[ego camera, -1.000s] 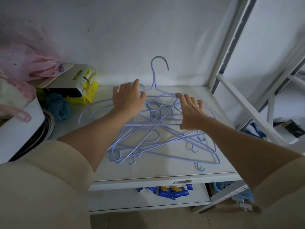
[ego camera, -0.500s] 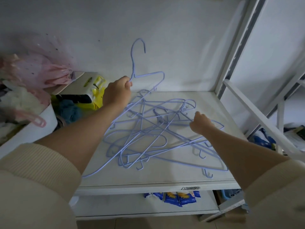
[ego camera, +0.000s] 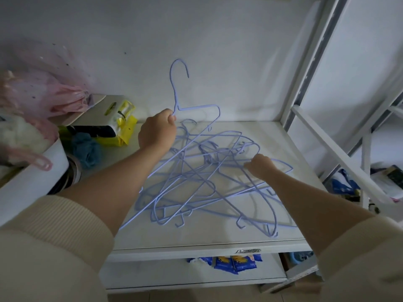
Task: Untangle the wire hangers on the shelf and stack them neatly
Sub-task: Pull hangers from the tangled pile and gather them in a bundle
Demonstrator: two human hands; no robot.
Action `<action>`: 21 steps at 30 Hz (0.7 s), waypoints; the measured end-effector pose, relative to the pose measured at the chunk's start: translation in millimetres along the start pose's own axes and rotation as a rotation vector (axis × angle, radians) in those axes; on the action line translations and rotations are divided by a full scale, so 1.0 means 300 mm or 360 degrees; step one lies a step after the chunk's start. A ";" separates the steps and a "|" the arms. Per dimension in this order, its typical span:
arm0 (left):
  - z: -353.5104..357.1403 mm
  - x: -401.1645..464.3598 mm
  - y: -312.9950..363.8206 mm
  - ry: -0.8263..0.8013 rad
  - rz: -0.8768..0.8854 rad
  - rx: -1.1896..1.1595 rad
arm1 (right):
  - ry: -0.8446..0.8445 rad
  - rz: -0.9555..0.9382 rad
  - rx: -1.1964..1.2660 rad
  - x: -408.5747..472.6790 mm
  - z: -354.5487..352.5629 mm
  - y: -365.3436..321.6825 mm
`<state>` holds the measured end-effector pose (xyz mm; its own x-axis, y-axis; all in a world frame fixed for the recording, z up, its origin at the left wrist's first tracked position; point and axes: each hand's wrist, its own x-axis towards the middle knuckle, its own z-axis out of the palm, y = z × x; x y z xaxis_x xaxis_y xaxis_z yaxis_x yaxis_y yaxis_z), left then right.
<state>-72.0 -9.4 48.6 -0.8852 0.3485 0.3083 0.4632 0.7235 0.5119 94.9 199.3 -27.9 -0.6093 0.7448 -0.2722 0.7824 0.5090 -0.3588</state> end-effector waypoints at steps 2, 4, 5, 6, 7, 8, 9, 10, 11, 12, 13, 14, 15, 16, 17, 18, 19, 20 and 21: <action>0.005 -0.010 -0.003 -0.0010 -0.0017 0.0016 | -0.0102 -0.0016 -0.0002 -0.010 0.032 -0.010; 0.013 -0.022 -0.007 -0.0019 -0.0039 0.0029 | -0.0152 -0.0022 0.0002 -0.023 0.059 -0.026; 0.017 -0.027 -0.013 -0.0021 -0.0041 0.0033 | -0.0136 -0.0017 0.0024 -0.023 0.067 -0.033; 0.020 -0.031 -0.018 -0.0024 -0.0035 0.0030 | -0.0107 -0.0002 0.0075 -0.014 0.075 -0.039; 0.023 -0.032 -0.023 -0.0029 -0.0028 0.0021 | -0.0098 0.0019 0.0160 -0.004 0.076 -0.050; 0.022 -0.033 -0.027 -0.0034 -0.0024 0.0010 | -0.0116 0.0032 0.0256 0.002 0.072 -0.065; 0.020 -0.033 -0.030 -0.0038 -0.0024 0.0001 | -0.0143 0.0040 0.0362 0.011 0.069 -0.083; 0.017 -0.031 -0.032 -0.0041 -0.0028 -0.0010 | -0.0157 0.0046 0.0461 0.011 0.061 -0.103; 0.014 -0.029 -0.034 -0.0040 -0.0033 -0.0023 | -0.0145 0.0049 0.0554 0.010 0.053 -0.121; 0.011 -0.028 -0.035 -0.0031 -0.0041 -0.0041 | -0.0111 0.0034 0.0625 0.010 0.044 -0.136; 0.008 -0.026 -0.035 -0.0015 -0.0054 -0.0068 | -0.0061 0.0025 0.0628 0.008 0.031 -0.144; 0.004 -0.026 -0.033 0.0004 -0.0069 -0.0094 | -0.0003 0.0019 0.0585 0.007 0.016 -0.146; 0.000 -0.026 -0.031 0.0023 -0.0088 -0.0119 | 0.0084 0.0006 0.0538 0.006 -0.001 -0.143; -0.006 -0.027 -0.028 0.0044 -0.0099 -0.0143 | 0.0177 -0.0004 0.0523 0.006 -0.020 -0.136; -0.013 -0.027 -0.024 0.0064 -0.0099 -0.0165 | 0.0261 -0.0013 0.0536 0.002 -0.042 -0.128; -0.022 -0.026 -0.020 0.0084 -0.0082 -0.0176 | 0.0341 -0.0033 0.0541 -0.004 -0.061 -0.121; -0.033 -0.023 -0.016 0.0102 -0.0062 -0.0174 | 0.0401 -0.0068 0.0536 -0.007 -0.079 -0.115; -0.046 -0.018 -0.012 0.0117 -0.0044 -0.0167 | 0.0442 -0.0112 0.0539 -0.015 -0.098 -0.113; -0.060 -0.010 -0.008 0.0129 -0.0037 -0.0164 | 0.0462 -0.0142 0.0549 -0.027 -0.118 -0.113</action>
<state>-69.7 -22.9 60.9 -0.8911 0.2804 0.3569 0.4485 0.6644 0.5979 77.8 191.3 18.1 -0.5728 0.8195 0.0170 0.6100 0.4400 -0.6590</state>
